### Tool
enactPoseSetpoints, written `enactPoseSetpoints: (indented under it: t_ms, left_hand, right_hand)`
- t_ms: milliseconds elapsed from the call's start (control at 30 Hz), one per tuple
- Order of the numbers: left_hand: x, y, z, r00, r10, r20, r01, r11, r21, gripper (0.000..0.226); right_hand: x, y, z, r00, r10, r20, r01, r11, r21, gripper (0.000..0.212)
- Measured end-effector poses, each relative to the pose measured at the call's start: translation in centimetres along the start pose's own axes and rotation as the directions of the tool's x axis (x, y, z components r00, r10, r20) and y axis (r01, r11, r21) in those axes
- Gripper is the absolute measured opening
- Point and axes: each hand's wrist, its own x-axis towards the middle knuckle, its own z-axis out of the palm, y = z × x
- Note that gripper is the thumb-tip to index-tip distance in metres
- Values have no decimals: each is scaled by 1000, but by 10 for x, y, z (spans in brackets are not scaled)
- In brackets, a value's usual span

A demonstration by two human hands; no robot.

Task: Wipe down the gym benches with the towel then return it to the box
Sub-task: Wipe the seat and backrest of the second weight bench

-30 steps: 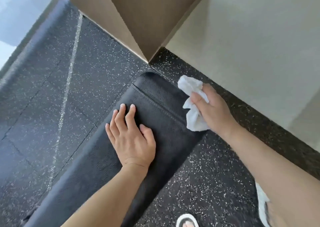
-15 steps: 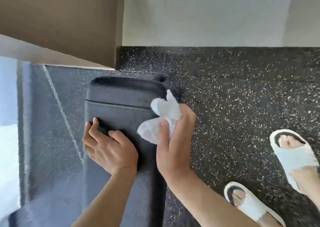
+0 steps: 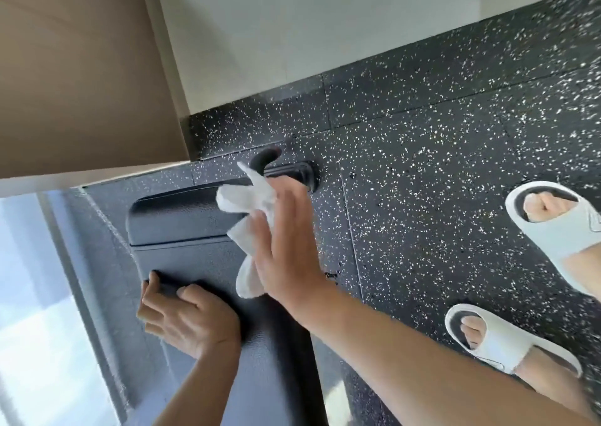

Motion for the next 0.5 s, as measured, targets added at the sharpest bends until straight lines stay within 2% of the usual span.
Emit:
enactPoseSetpoints:
  t_ms: [67, 167, 267, 367, 500]
  left_hand:
    - [0, 0, -1, 1000, 2, 5, -2, 1000, -4, 61]
    - [0, 3, -2, 1000, -17, 13, 17, 1000, -5, 62]
    - [1, 4, -3, 1000, -3, 15, 3, 1000, -5, 64]
    - [1, 3, -4, 1000, 7, 10, -7, 1000, 4, 61]
    - [1, 3, -2, 1000, -1, 6, 1, 1000, 1, 57]
  right_hand:
    - [34, -4, 4, 1000, -2, 5, 2, 1000, -28, 29]
    - [25, 2, 4, 1000, -5, -20, 4, 1000, -30, 26]
    - [-37, 17, 1, 993, 93, -76, -93, 996, 3, 32]
    - [-121, 26, 2, 968, 243, -57, -243, 970, 13, 40]
    - [-161, 32, -3, 963, 270, -3, -270, 963, -26, 46]
